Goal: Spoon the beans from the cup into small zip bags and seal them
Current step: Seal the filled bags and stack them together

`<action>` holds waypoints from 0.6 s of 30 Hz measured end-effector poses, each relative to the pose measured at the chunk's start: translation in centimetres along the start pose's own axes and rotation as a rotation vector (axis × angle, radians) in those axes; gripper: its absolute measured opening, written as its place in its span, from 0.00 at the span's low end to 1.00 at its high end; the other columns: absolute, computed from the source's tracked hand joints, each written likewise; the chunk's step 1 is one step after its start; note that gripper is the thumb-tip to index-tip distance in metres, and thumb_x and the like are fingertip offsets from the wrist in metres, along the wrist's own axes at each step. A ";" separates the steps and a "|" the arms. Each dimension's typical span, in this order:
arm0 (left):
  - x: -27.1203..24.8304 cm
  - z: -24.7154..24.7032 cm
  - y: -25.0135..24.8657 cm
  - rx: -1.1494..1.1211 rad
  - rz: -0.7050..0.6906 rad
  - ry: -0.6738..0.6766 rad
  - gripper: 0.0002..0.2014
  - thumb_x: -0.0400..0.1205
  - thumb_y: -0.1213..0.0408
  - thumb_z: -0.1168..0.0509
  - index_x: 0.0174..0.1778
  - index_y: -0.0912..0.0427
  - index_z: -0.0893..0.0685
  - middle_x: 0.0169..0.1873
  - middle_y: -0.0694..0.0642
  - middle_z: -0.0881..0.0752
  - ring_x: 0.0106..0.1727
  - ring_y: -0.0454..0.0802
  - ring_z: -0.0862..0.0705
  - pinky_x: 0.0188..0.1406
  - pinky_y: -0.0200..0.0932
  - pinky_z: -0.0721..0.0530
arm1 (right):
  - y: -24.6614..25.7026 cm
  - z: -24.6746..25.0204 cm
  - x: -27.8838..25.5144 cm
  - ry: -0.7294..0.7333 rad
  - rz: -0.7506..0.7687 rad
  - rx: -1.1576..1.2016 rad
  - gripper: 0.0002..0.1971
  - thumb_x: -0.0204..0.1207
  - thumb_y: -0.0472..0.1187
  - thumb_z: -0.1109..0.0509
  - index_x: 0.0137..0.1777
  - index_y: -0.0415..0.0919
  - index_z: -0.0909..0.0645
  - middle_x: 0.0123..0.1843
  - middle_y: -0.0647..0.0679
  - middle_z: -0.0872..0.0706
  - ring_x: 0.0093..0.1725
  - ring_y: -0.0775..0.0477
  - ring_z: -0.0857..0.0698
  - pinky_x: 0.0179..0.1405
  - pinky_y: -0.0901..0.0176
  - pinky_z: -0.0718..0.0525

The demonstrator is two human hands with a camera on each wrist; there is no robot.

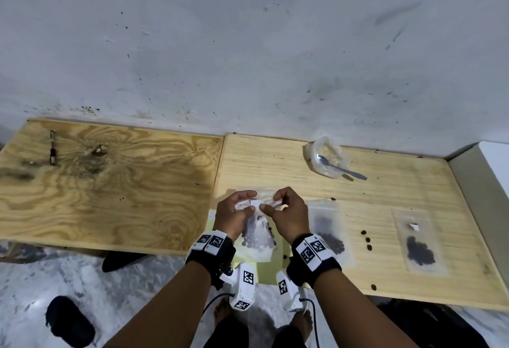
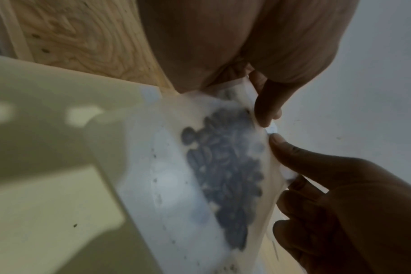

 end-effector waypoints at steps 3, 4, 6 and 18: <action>-0.1 -0.5 -0.4 0.026 -0.017 -0.001 0.16 0.75 0.78 0.32 0.49 0.52 0.11 0.48 0.47 0.12 0.38 0.40 0.16 0.36 0.31 0.18 | 0.1 0.5 -0.1 -0.025 0.007 -0.034 0.16 0.65 0.43 0.17 0.37 0.52 0.25 0.38 0.56 0.18 0.35 0.55 0.21 0.39 0.55 0.22; -0.1 -0.8 -0.7 0.016 -0.019 0.004 0.16 0.75 0.79 0.32 0.50 0.53 0.11 0.49 0.48 0.13 0.35 0.36 0.16 0.32 0.29 0.19 | 0.1 0.7 -0.1 -0.032 0.010 -0.029 0.15 0.65 0.44 0.17 0.38 0.51 0.24 0.39 0.56 0.17 0.35 0.56 0.21 0.39 0.56 0.22; -0.2 -1.5 -1.1 -0.030 0.003 0.021 0.18 0.73 0.81 0.33 0.52 0.57 0.11 0.50 0.51 0.13 0.26 0.31 0.18 0.25 0.28 0.21 | 0.0 1.4 -0.2 -0.034 0.020 0.000 0.14 0.66 0.44 0.18 0.39 0.50 0.22 0.40 0.56 0.16 0.37 0.57 0.20 0.40 0.58 0.21; -1.1 -14.3 -1.6 -0.194 0.152 0.154 0.24 0.66 0.80 0.34 0.54 0.54 0.11 0.59 0.54 0.15 0.54 0.48 0.15 0.50 0.44 0.16 | -7.2 14.8 -1.5 -0.049 -0.202 0.125 0.08 0.67 0.30 0.21 0.41 0.43 0.14 0.37 0.44 0.18 0.31 0.47 0.15 0.38 0.49 0.14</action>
Point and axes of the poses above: each hand's wrist, its own x-axis towards the middle knuckle, its own z-axis out of the back of the hand, y = z × x, the point moved 4 cm from there along x, towards the middle knuckle
